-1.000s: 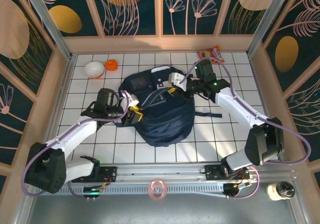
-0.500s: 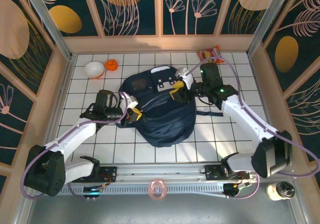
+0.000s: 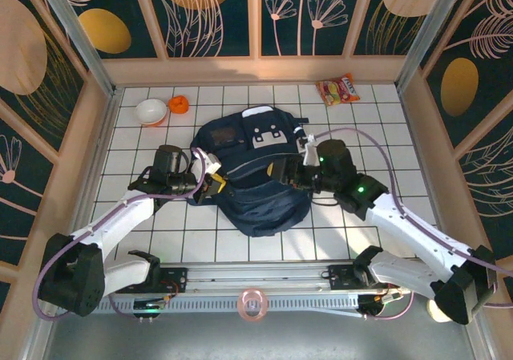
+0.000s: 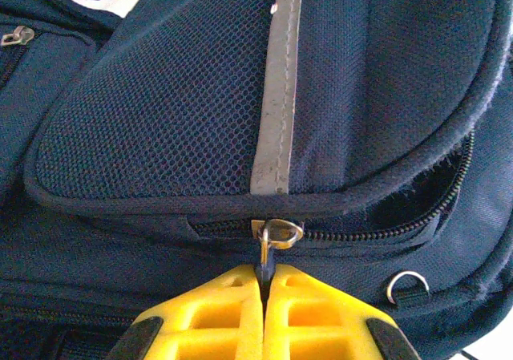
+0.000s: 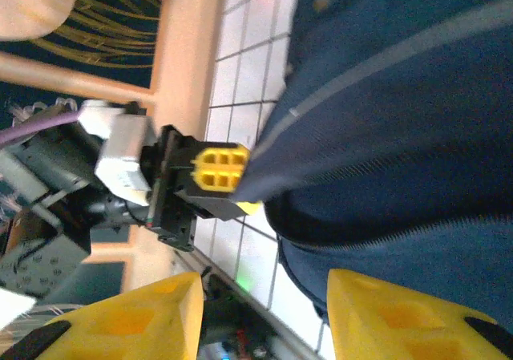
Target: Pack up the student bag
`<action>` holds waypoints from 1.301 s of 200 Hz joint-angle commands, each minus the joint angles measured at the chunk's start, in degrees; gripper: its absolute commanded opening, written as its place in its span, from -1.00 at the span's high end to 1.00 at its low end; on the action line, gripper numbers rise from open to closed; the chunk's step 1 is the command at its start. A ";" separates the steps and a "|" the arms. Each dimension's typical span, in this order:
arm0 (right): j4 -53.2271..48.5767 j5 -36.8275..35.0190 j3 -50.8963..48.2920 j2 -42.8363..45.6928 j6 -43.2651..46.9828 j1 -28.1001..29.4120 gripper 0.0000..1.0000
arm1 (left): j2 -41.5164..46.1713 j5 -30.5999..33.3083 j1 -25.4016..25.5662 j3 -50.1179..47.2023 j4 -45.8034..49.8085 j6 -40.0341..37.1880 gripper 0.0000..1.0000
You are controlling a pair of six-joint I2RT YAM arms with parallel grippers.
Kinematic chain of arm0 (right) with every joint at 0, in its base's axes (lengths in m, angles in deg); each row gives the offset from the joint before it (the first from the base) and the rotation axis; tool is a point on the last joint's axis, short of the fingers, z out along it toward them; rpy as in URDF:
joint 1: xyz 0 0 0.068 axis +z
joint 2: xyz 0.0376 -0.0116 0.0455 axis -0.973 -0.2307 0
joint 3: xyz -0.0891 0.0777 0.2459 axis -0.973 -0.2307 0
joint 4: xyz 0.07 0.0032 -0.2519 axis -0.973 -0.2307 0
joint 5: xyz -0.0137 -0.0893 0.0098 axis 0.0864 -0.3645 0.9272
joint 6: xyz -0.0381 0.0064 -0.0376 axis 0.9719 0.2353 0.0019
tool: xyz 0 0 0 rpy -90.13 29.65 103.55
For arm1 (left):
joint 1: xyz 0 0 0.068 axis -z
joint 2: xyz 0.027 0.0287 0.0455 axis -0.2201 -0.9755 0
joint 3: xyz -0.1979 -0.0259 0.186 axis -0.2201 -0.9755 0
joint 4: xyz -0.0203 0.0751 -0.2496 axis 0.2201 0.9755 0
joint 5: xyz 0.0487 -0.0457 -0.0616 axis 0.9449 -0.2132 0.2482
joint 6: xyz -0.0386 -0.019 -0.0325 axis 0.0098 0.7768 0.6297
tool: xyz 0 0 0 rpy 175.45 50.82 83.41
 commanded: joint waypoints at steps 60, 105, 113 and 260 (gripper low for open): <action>20.22 0.28 -5.89 -5.03 -20.85 2.18 -0.30 | 1.46 1.22 0.17 -0.18 -1.47 0.49 1.00; 23.63 -3.46 -6.40 -7.59 -24.73 1.73 -0.09 | 1.80 0.60 0.31 -0.26 -1.27 0.54 1.00; 24.99 -3.54 -6.33 -8.76 -25.32 1.56 -0.02 | 1.81 0.29 0.53 -0.20 -1.05 0.38 1.00; 31.47 -4.87 -5.14 -20.08 -25.55 -0.06 1.00 | 0.87 -4.31 11.53 5.47 5.89 2.73 1.00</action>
